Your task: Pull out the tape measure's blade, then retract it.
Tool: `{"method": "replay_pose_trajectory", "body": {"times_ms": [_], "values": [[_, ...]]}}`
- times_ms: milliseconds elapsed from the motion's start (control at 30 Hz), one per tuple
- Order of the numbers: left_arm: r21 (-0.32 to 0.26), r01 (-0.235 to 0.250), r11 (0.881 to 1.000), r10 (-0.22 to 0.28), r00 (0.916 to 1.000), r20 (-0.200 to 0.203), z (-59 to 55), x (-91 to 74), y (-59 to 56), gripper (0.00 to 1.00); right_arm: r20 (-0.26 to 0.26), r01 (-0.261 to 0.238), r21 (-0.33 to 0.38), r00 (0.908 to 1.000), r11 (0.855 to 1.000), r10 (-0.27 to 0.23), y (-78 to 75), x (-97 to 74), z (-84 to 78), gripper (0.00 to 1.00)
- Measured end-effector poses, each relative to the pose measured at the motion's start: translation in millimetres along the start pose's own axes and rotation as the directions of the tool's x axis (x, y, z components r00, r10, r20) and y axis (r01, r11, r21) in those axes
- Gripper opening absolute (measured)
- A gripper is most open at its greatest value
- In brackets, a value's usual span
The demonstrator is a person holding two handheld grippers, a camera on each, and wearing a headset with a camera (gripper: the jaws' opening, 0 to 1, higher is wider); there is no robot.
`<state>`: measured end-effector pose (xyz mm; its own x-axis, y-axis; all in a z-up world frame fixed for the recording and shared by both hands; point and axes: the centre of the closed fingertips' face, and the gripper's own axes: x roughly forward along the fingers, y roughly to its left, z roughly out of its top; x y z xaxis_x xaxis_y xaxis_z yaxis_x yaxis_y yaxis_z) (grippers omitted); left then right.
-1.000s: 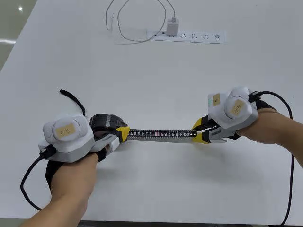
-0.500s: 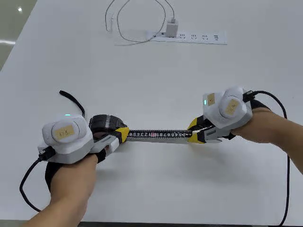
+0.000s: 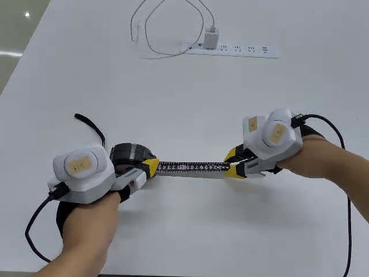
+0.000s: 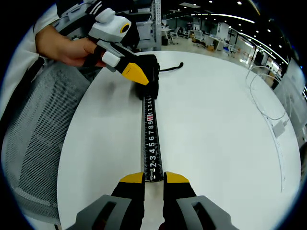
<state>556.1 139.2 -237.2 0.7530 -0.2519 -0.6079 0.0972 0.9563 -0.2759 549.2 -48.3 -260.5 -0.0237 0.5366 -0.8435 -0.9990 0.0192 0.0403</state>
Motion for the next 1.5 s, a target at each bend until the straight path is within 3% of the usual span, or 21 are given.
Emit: {"method": "replay_pose_trajectory", "body": {"times_ms": [1500], "values": [[-0.019, 0.004, 1.000, -0.004, 1.0000, -0.001, 0.3, 0.3, 0.3, 0.57, 0.028, -0.017, -0.022, 0.9994, 1.000, 0.018, -0.3, 16.0, 26.4, 0.10]]}}
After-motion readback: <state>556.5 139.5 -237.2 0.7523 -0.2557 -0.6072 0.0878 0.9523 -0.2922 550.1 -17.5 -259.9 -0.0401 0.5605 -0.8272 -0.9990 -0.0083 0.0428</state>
